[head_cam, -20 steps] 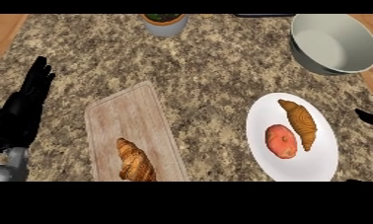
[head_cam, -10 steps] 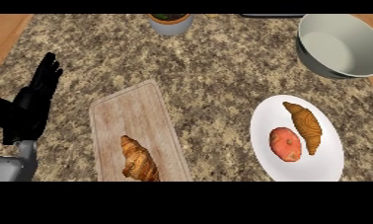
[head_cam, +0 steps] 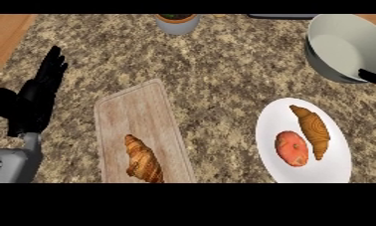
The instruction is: Pick the squash from the plate and place it in the bowl
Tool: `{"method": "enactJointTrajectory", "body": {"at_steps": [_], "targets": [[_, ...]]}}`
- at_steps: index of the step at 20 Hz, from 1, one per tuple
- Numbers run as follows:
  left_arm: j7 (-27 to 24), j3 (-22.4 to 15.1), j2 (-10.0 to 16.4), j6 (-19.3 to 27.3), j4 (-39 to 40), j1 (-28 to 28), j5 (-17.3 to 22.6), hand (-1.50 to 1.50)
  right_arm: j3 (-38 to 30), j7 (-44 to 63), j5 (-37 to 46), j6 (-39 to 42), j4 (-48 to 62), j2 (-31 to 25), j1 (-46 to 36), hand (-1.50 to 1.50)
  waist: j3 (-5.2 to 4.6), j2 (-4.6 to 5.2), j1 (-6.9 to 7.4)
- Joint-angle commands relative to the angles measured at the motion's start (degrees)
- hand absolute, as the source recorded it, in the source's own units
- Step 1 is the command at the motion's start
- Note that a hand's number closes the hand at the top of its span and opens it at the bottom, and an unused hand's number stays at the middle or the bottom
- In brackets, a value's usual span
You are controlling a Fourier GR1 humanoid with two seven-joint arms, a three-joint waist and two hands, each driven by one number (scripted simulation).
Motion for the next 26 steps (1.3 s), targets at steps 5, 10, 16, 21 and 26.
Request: {"method": "enactJointTrajectory", "body": {"at_steps": [5, 10, 16, 21, 26], "targets": [[-0.3, 0.6, -1.3, -1.2, 2.3, -2.5, -1.0, 0.00, 12.0, 8.6, 3.4, 12.0, 8.3, -0.5, -13.7, -1.50, 0.03, 0.13, 0.22], [1.3, 0.7, -1.8, -0.2, -4.0, 2.0, -2.6, 0.00, 15.5, 7.4, 6.1, 16.2, 10.5, 3.3, -13.6, -1.50, 0.09, -0.22, -0.45], [1.5, 2.3, -1.9, -1.0, -1.7, 1.0, -3.5, 0.00, 21.8, 12.4, 11.7, 21.5, 15.9, 7.5, -19.1, -1.50, 0.07, -0.14, -0.33], [-0.9, 3.1, -5.0, -2.5, 2.3, -0.7, -4.7, 0.00, 22.0, 8.3, 21.6, 17.5, 16.7, 11.5, -19.6, -1.50, 0.07, -0.14, -1.01], [1.0, 6.0, -3.1, -3.6, 1.6, -0.8, -4.2, 0.00, 24.8, 4.5, 31.4, 5.9, 12.4, 13.6, -11.8, -1.50, 0.10, -0.25, -1.34]]}}
